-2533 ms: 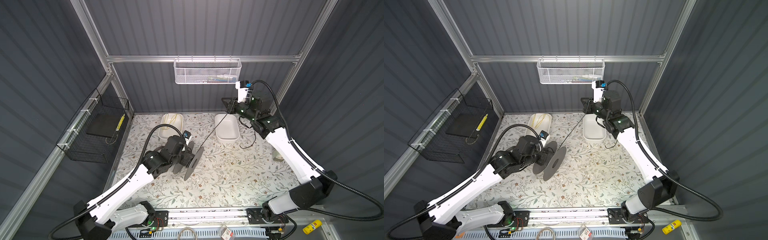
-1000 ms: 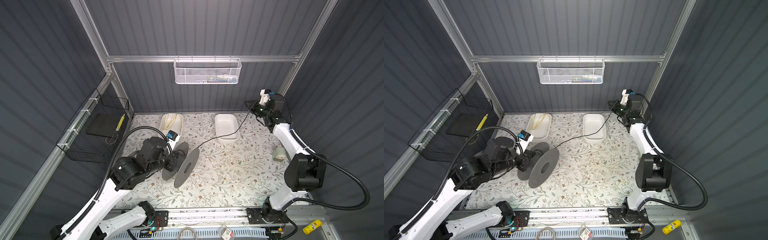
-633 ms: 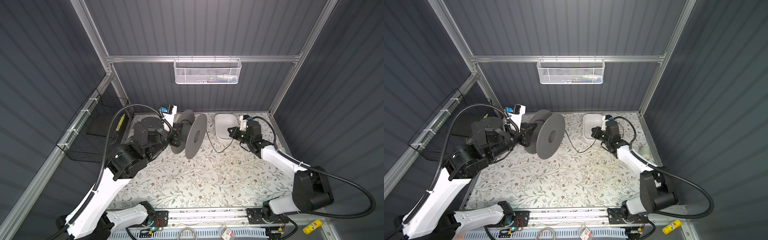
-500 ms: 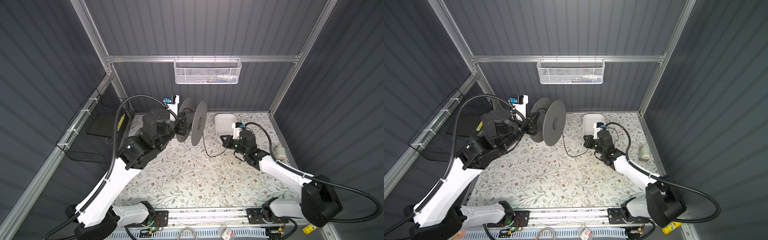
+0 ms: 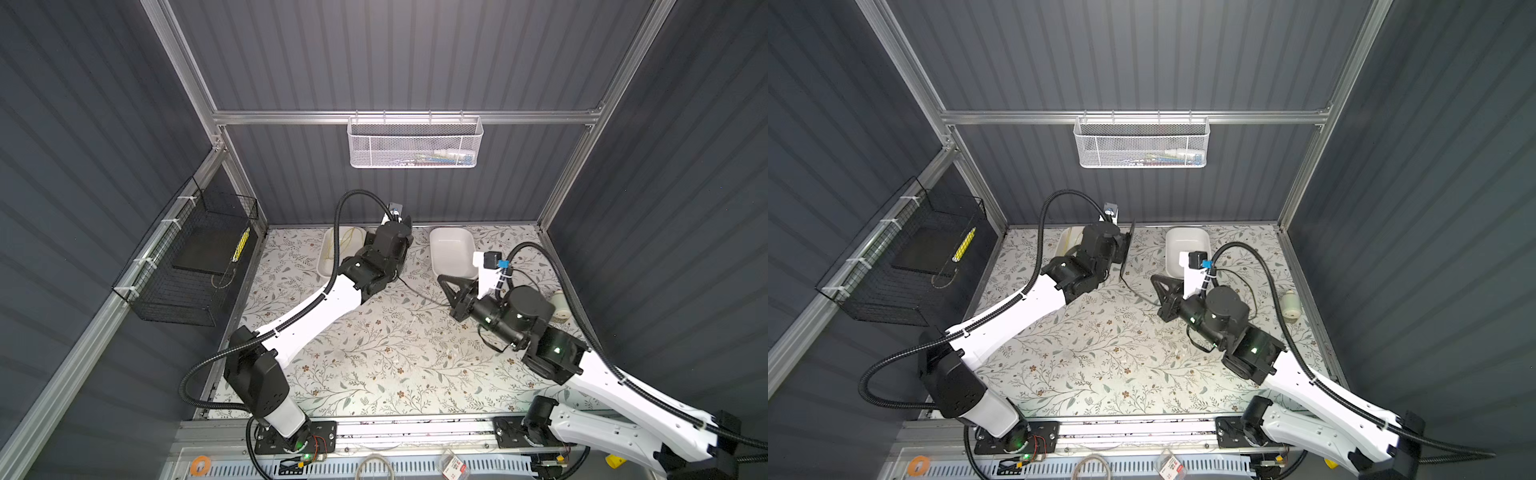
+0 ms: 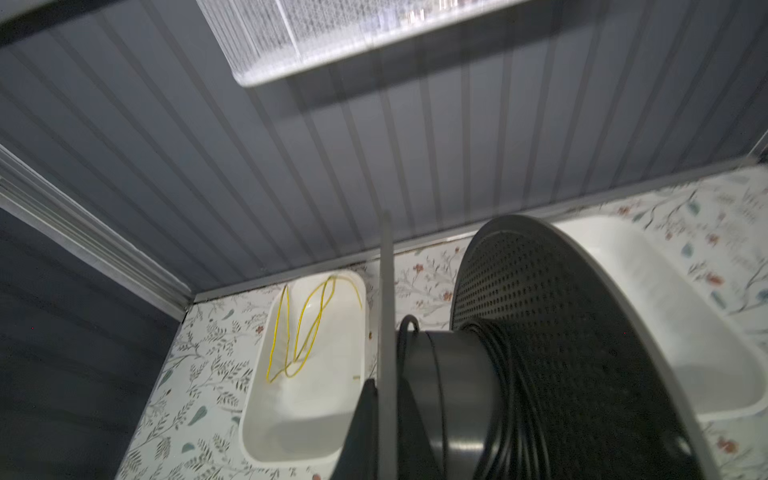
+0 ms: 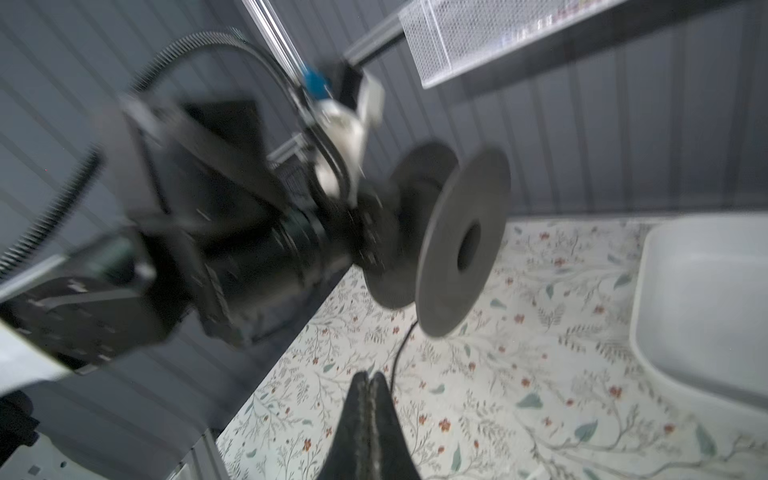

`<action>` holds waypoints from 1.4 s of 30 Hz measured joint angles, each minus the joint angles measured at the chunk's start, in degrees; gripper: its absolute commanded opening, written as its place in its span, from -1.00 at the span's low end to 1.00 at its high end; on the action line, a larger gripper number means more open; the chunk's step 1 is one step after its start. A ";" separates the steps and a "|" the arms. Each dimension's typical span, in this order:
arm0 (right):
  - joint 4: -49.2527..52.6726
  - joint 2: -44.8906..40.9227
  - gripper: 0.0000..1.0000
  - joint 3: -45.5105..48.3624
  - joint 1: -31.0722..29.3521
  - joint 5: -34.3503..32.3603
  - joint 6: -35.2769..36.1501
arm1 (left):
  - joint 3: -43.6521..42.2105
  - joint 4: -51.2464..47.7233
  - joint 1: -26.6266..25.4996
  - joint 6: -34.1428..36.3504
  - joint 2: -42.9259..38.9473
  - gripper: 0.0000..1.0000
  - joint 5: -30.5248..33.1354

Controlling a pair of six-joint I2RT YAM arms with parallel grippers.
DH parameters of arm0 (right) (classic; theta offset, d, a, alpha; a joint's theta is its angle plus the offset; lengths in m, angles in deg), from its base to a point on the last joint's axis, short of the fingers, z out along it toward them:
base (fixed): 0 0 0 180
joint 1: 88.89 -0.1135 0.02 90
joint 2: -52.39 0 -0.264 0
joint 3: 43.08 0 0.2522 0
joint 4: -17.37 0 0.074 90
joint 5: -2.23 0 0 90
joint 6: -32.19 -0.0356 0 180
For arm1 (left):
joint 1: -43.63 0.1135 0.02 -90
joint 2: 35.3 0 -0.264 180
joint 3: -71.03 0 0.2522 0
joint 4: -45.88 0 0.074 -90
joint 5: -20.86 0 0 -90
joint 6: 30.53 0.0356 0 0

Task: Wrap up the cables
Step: 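Lower the spool with the left gripper while the right gripper lifts the cable high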

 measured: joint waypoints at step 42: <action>-11.10 35.93 -0.64 -13.27 41.16 32.68 -18.64 | -23.56 -30.40 -1.03 -5.25 -41.88 -1.00 -31.30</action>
